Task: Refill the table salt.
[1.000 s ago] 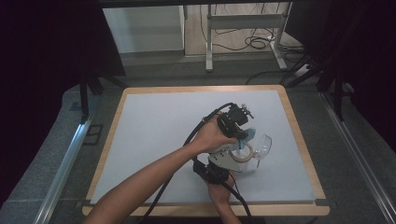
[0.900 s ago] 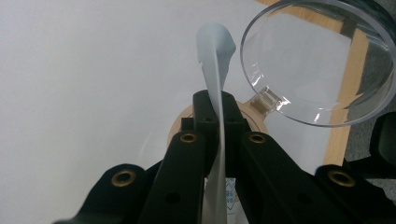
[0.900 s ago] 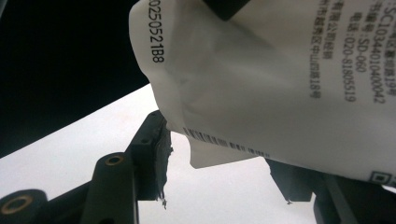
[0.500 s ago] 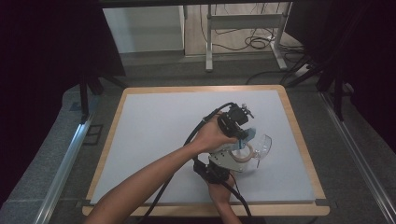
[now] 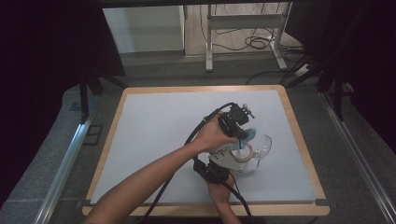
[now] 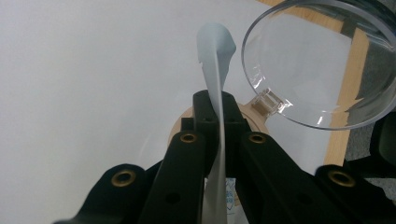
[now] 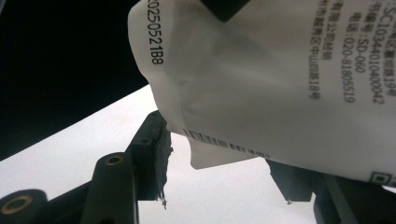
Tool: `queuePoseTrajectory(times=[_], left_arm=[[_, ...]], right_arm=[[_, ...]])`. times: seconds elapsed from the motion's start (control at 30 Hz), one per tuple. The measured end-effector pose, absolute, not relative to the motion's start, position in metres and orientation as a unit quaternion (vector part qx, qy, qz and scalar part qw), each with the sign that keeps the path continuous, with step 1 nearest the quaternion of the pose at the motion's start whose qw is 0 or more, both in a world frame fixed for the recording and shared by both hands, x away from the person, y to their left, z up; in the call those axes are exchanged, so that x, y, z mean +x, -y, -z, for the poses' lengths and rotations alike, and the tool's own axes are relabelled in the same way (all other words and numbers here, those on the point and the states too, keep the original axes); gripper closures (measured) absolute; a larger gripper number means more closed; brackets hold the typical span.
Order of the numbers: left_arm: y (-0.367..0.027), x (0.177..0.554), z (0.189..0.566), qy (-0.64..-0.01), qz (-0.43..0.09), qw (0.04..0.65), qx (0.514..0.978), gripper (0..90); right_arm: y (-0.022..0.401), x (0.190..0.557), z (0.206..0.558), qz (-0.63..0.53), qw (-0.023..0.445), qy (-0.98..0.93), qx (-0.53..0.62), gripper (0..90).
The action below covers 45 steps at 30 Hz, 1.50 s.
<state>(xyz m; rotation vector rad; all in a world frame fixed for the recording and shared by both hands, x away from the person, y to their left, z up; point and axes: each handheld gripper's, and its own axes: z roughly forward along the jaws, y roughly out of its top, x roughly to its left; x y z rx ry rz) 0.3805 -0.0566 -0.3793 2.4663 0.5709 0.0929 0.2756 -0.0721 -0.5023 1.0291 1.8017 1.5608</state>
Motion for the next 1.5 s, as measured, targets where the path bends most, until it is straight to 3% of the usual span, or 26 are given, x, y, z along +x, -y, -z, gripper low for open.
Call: queuePoseTrajectory(times=[1.5], left_arm=[[0.0579, 0.3804, 0.3792, -0.214, -0.038, 0.294, 0.931, 90.0]], right_arm=[[0.0709, 0.2767, 0.5017, -0.580, 0.271, -0.666, 0.382, 44.7]])
